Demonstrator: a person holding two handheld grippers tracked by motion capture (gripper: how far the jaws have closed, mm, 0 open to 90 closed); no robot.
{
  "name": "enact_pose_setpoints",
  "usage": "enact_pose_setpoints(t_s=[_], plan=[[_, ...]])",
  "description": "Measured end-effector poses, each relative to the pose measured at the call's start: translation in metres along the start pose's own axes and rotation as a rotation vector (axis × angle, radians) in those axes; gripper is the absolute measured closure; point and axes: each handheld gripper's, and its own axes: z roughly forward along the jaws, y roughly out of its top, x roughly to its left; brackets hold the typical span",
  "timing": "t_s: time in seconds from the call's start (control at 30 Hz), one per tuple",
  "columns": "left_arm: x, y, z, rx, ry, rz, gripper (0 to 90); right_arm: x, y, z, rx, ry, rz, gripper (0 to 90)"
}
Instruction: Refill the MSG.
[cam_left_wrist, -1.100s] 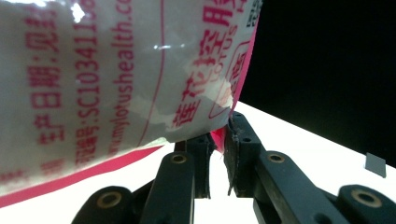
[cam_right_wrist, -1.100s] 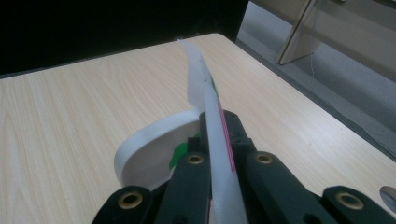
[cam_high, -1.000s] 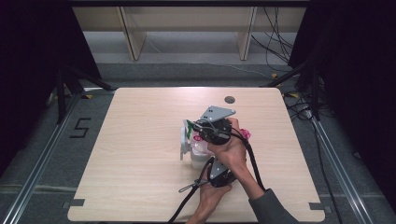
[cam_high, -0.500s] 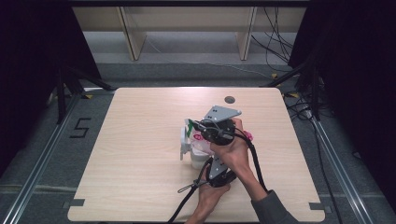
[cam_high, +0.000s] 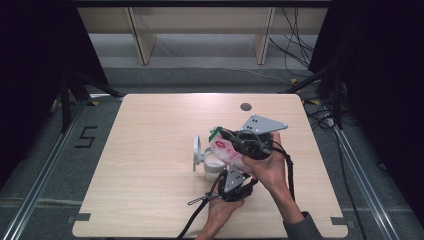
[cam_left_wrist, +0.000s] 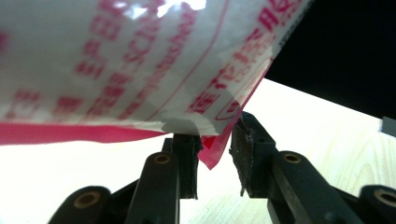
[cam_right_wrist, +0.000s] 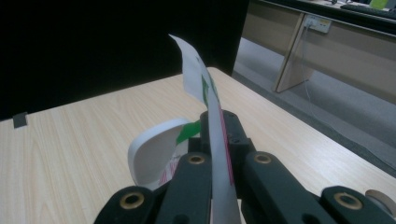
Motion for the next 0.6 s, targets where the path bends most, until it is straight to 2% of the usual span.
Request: enact_pose_setpoints(t_s=[0.07,0.1,0.13,0.17,0.23,0.27,0.3,0.37,0.4,0.47,0.53,0.6], plan=[[0.001,-0.001,-0.002,0.005,0.001,-0.003,67.8,0.0,-0.002,-0.007,0.005,0.004,0.039,90.0],[0.001,-0.002,-0.003,0.016,0.008,0.011,67.2,-0.004,-0.004,-0.01,-0.017,0.007,0.023,90.0],[0.002,-0.003,-0.003,0.024,0.008,0.023,66.9,-0.004,-0.006,-0.014,-0.032,0.007,0.05,90.0],[0.002,-0.003,-0.004,0.029,0.004,0.024,65.5,-0.006,-0.007,-0.018,-0.025,0.009,0.047,90.0],[0.002,-0.003,-0.006,0.035,0.019,0.008,61.4,-0.01,-0.01,-0.025,-0.048,0.014,0.063,90.0],[0.002,-0.002,-0.007,0.048,0.02,0.028,60.6,-0.012,-0.012,-0.028,-0.057,0.01,0.057,90.0],[0.002,-0.003,-0.007,0.049,0.004,0.028,59.9,-0.012,-0.014,-0.033,-0.057,0.02,0.098,90.0],[0.002,-0.003,-0.008,0.061,0.003,0.024,59.2,-0.017,-0.017,-0.037,-0.061,0.037,0.102,90.0],[0.001,-0.003,-0.008,0.07,0.011,0.016,57.8,-0.017,-0.019,-0.039,-0.067,0.053,0.137,90.0],[0.002,-0.004,-0.009,0.065,0.004,0.013,53.6,-0.018,-0.024,-0.043,-0.076,0.058,0.152,90.0],[0.001,-0.005,-0.014,0.065,0.015,0.011,50.5,-0.021,-0.026,-0.047,-0.088,0.058,0.146,90.0],[0.002,-0.006,-0.02,0.069,0.018,0.003,47.6,-0.022,-0.03,-0.051,-0.098,0.057,0.174,90.0]])
